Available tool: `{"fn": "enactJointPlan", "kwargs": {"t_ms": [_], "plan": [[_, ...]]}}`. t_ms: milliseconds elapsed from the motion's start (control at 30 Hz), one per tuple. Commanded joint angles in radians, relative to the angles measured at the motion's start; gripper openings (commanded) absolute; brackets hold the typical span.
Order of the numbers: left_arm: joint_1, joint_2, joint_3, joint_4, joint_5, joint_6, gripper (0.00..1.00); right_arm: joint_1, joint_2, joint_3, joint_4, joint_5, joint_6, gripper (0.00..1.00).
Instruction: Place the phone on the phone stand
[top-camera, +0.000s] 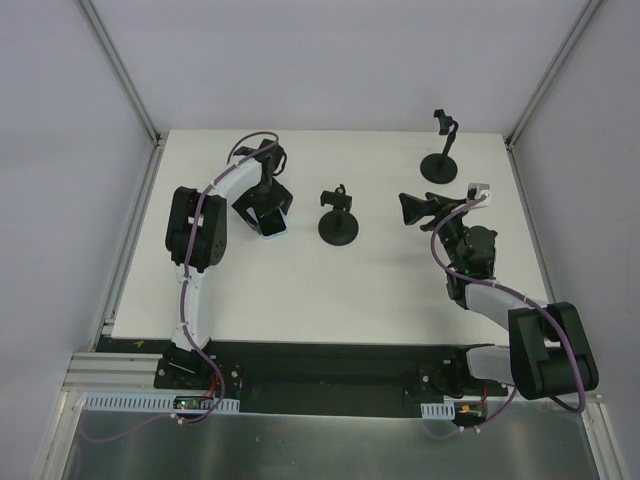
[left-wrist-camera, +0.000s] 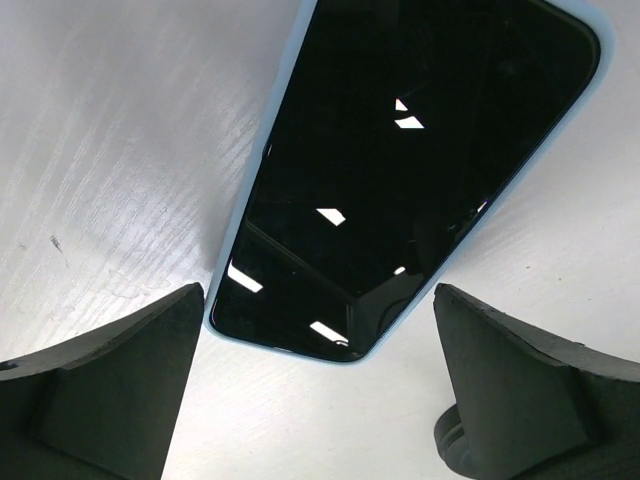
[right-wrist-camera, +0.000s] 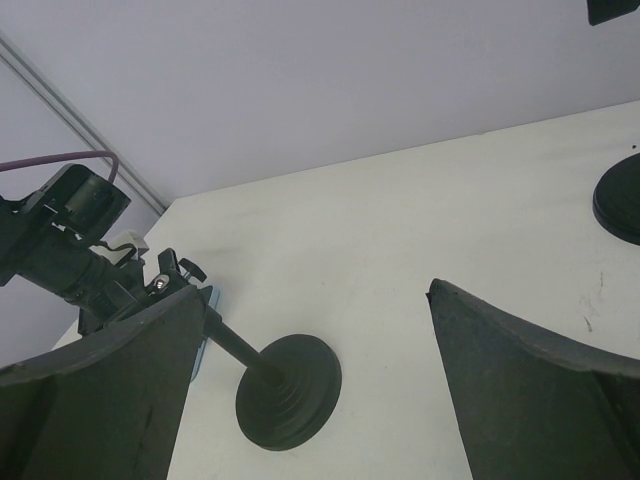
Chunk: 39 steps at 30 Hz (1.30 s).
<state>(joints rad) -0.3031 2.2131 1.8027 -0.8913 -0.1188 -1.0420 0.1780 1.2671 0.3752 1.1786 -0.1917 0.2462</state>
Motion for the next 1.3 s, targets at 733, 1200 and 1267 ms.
{"fn": "enactJointPlan", "kwargs": {"t_ms": [733, 1200, 1267], "plan": [[-0.068, -0.026, 0.012, -0.008, 0.067, -0.167, 0.89, -0.018, 0.0, -0.013, 0.098, -0.009, 0.025, 0.96], [-0.05, -0.027, 0.03, -0.047, 0.021, -0.268, 0.95, -0.026, 0.0, -0.022, 0.11, -0.009, 0.033, 0.96], [-0.05, -0.029, 0.026, -0.047, 0.021, -0.295, 0.95, -0.028, 0.0, -0.022, 0.113, -0.008, 0.034, 0.96]]}}
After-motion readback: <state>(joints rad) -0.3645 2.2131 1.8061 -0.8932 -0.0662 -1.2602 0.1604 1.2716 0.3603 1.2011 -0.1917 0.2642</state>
